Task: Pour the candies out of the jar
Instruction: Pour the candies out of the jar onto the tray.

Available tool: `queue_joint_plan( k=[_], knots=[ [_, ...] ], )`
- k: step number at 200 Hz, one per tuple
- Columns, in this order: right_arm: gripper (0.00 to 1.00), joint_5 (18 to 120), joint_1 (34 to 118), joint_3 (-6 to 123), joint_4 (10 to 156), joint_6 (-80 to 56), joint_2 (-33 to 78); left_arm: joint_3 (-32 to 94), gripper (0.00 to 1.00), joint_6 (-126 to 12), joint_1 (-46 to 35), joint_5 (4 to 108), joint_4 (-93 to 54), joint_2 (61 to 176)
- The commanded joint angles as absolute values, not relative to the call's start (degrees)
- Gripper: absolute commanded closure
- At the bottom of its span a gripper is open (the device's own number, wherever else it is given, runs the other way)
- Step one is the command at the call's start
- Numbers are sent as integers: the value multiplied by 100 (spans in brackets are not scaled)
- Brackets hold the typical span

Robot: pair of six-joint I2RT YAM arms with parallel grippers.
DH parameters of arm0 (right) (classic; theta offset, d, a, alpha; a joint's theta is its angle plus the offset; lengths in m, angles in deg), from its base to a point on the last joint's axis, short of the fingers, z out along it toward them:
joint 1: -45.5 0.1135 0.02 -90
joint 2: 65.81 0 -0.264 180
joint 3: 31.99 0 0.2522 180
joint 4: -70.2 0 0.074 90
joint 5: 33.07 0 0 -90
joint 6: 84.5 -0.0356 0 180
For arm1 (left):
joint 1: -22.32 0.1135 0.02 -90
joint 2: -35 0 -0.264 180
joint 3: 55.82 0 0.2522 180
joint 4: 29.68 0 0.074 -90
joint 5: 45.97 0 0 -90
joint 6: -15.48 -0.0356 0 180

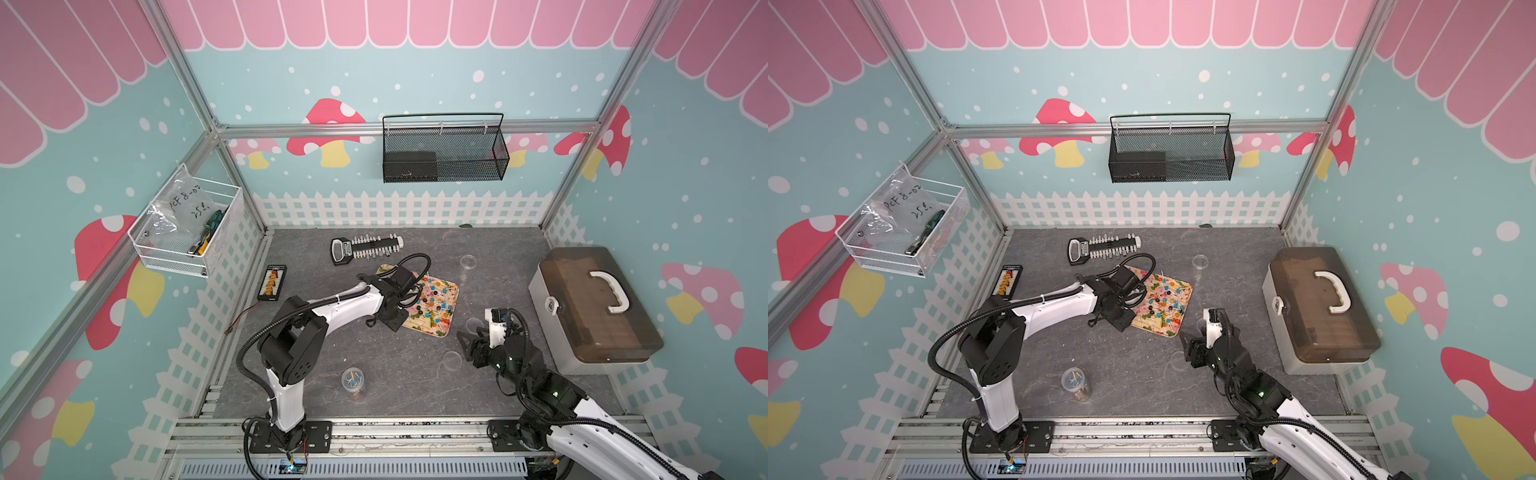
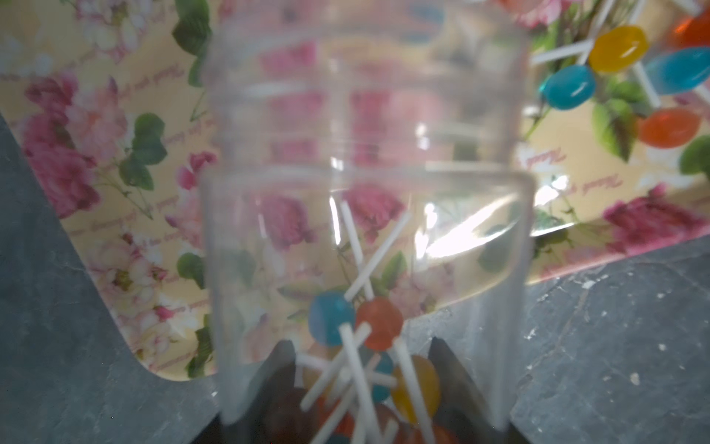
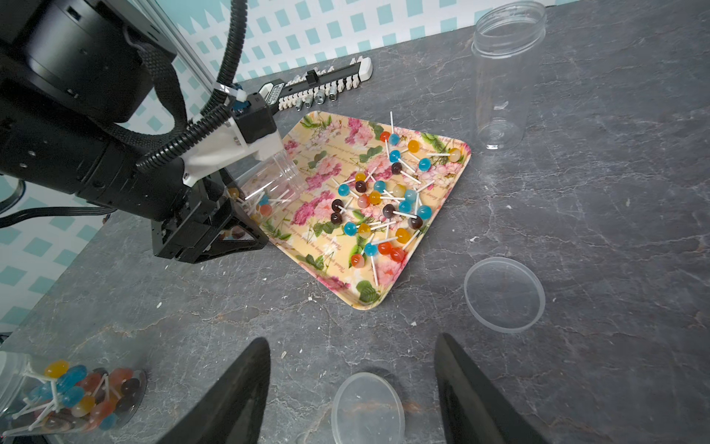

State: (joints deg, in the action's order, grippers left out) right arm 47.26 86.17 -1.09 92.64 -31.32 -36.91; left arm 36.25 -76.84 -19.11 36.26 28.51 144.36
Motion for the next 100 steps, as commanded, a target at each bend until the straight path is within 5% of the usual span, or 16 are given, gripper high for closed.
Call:
queue_joint_plan(
  k=[1,100],
  knots=[
    [34,4647,8655,-193,9353,-3255,-3690,3868,54,-8143,-2111,2616,3251,14570],
    [34,4647,8655,-284,9361,-3321,-3739,3985,55,-9270,-2645,197,3126,14941]
  ],
)
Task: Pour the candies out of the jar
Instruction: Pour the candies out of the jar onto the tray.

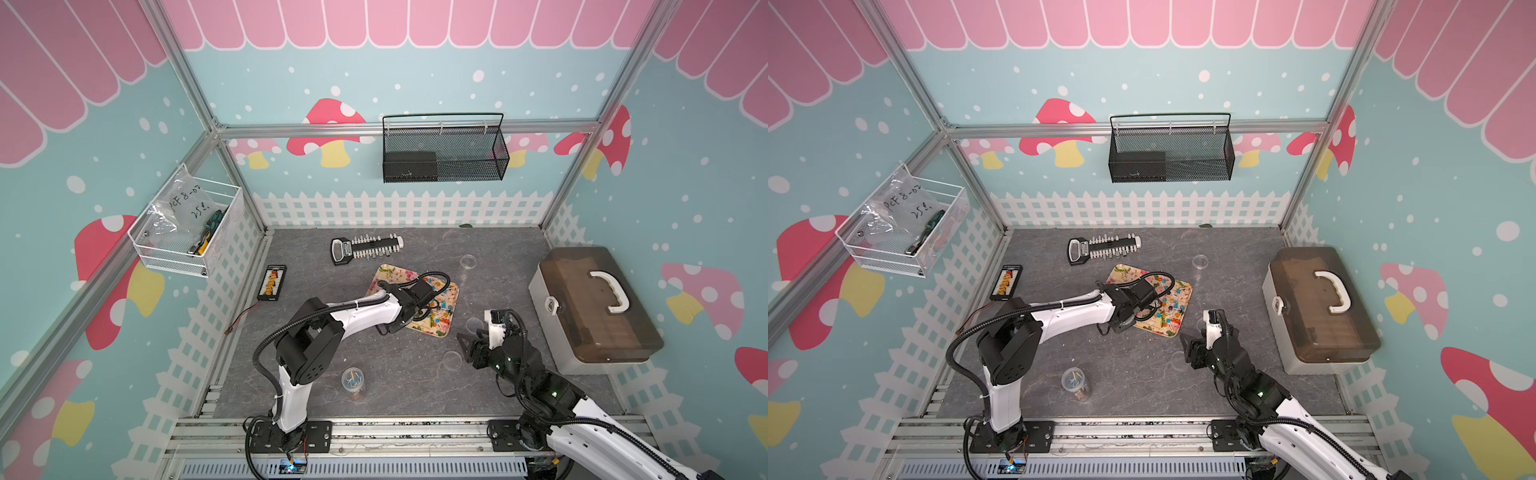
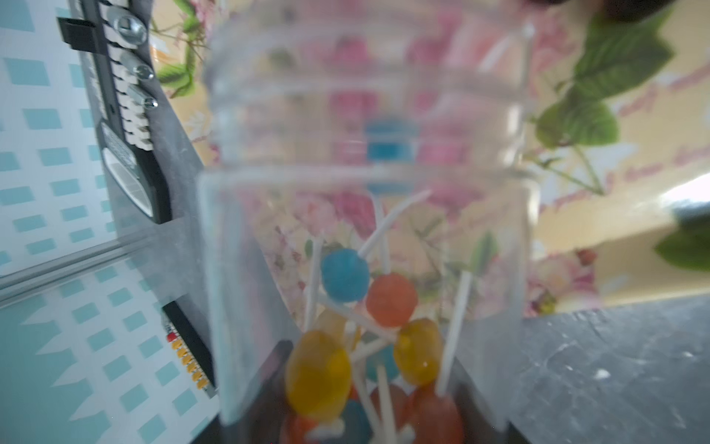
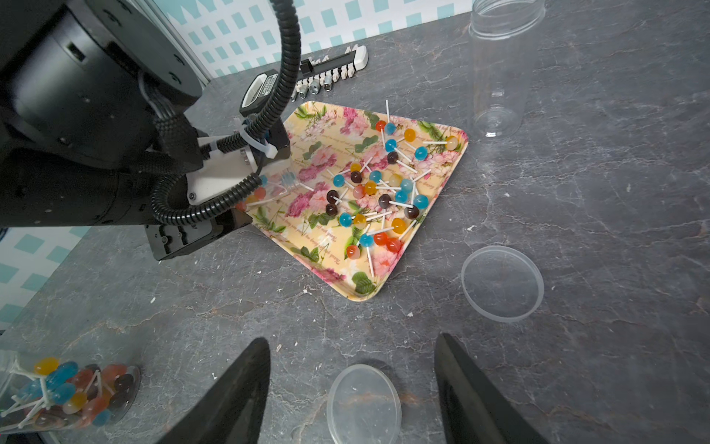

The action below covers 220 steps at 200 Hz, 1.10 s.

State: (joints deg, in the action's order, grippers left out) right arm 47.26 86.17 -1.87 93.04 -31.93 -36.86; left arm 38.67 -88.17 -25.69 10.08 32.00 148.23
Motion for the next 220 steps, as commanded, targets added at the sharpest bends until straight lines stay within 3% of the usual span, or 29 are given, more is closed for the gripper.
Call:
queue_joint_plan(
  k=[1,76,220],
  knots=[
    [34,4647,8655,-285,9361,-3324,-3736,3985,55,-9279,-2646,182,3118,14942],
    [34,4594,8654,-329,9362,-3378,-3827,3647,55,-10238,-2803,-495,2660,14959],
    [34,5403,8657,-308,9378,-3440,-3423,3272,55,-11405,-2919,-1368,1899,15144]
  ],
)
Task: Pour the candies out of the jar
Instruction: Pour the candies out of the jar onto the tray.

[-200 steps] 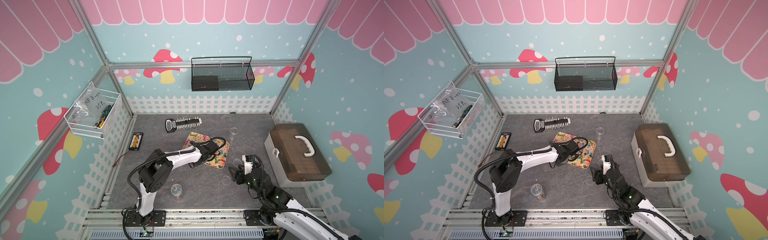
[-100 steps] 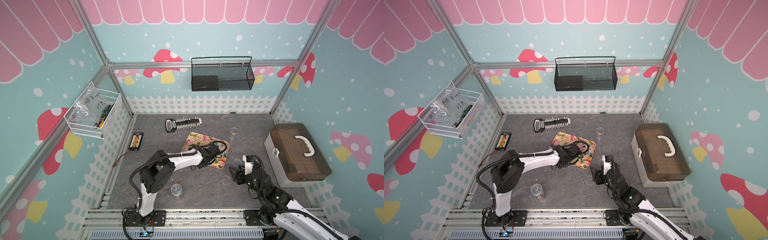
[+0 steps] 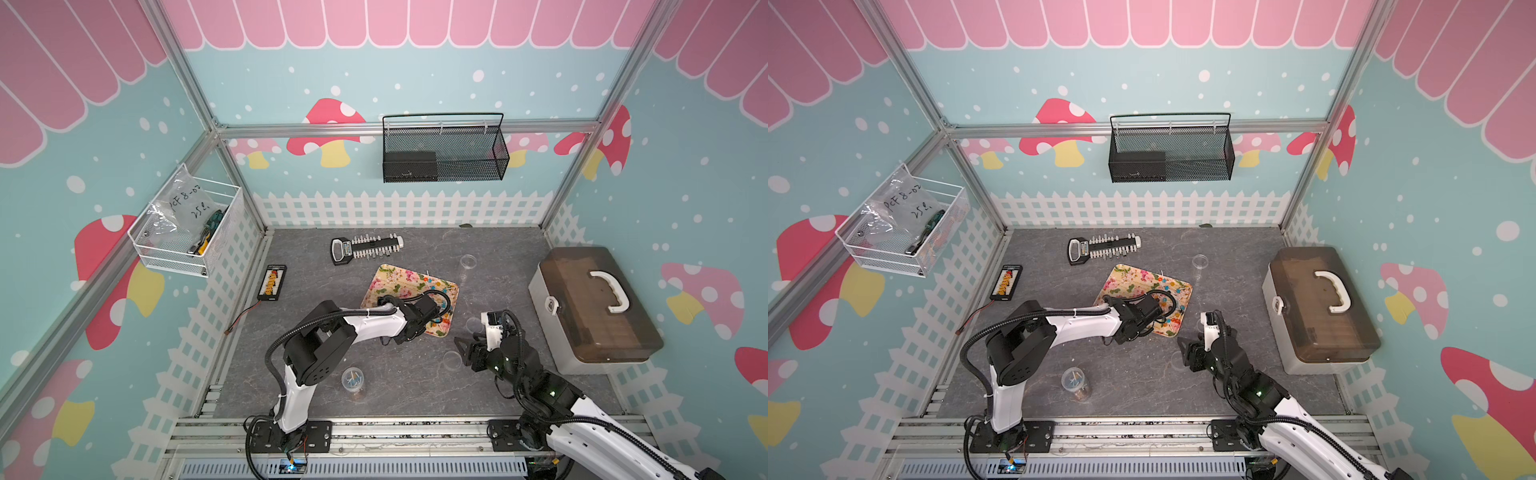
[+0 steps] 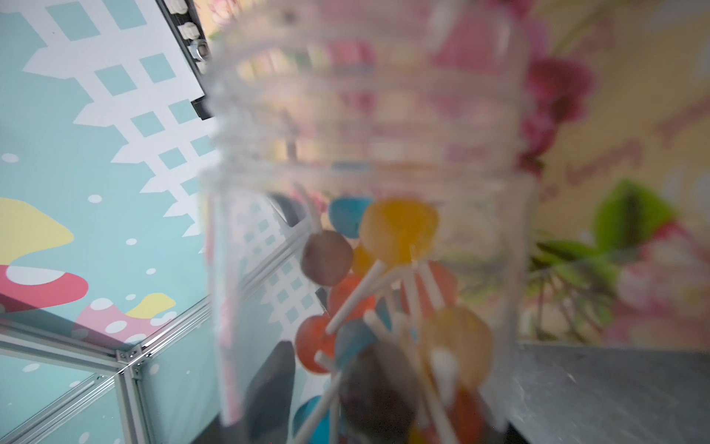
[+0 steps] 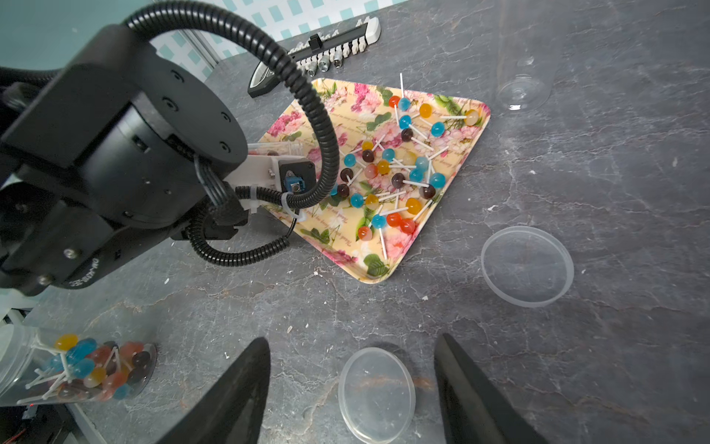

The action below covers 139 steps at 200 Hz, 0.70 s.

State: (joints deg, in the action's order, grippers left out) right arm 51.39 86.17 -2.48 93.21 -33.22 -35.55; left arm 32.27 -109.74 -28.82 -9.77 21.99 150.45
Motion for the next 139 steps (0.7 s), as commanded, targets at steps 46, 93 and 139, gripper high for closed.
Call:
queue_joint_plan(
  k=[46,93,139],
  knots=[
    [34,5622,8657,100,9690,-3201,-3101,2959,55,-11772,-2927,-1597,1476,15107],
    [33,5377,8654,186,10188,-3105,-3470,2736,55,-12049,-2927,-1699,1097,14930],
    [33,5261,8655,131,10153,-3221,-3622,2666,55,-12360,-2923,-1776,775,14851]
  ],
)
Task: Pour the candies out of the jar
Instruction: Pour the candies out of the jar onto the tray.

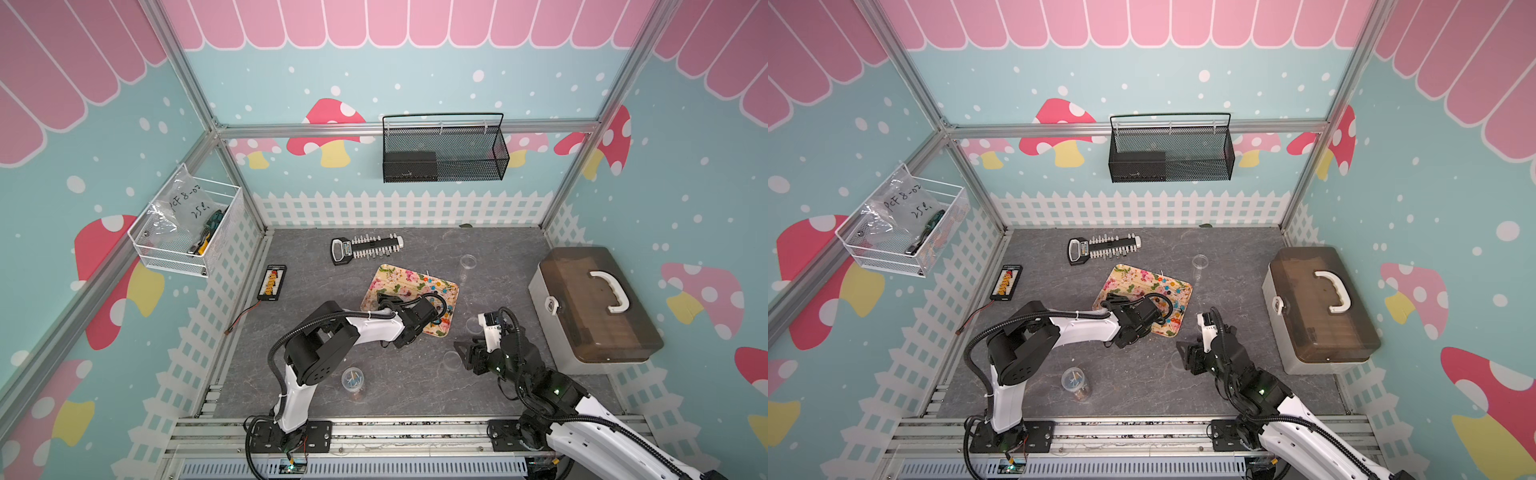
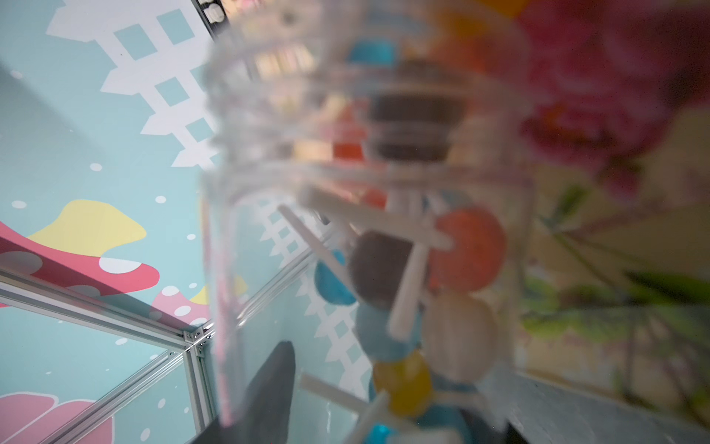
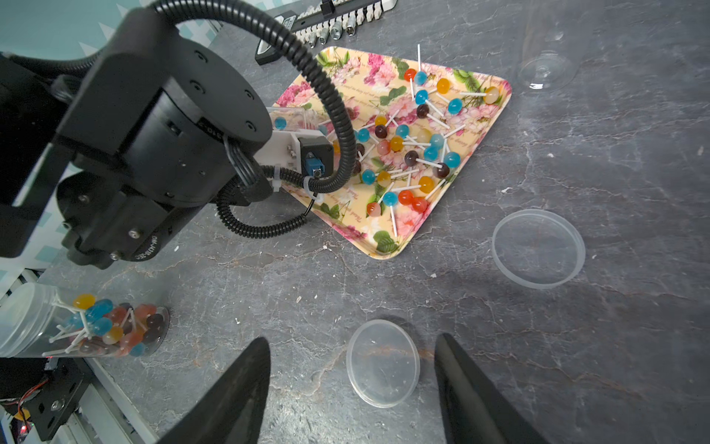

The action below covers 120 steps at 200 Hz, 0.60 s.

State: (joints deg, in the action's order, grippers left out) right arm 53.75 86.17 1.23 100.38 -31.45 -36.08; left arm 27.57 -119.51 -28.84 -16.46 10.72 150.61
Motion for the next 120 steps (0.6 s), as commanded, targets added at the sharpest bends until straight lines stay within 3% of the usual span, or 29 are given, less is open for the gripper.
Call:
queue_joint_plan(
  k=[1,120],
  knots=[
    [33,5262,8655,134,10158,-3221,-3616,2667,55,-12362,-2925,-1776,778,14853],
    [34,5547,8655,95,10095,-3557,-3597,1954,54,-12985,-2768,-1621,474,14074]
  ],
)
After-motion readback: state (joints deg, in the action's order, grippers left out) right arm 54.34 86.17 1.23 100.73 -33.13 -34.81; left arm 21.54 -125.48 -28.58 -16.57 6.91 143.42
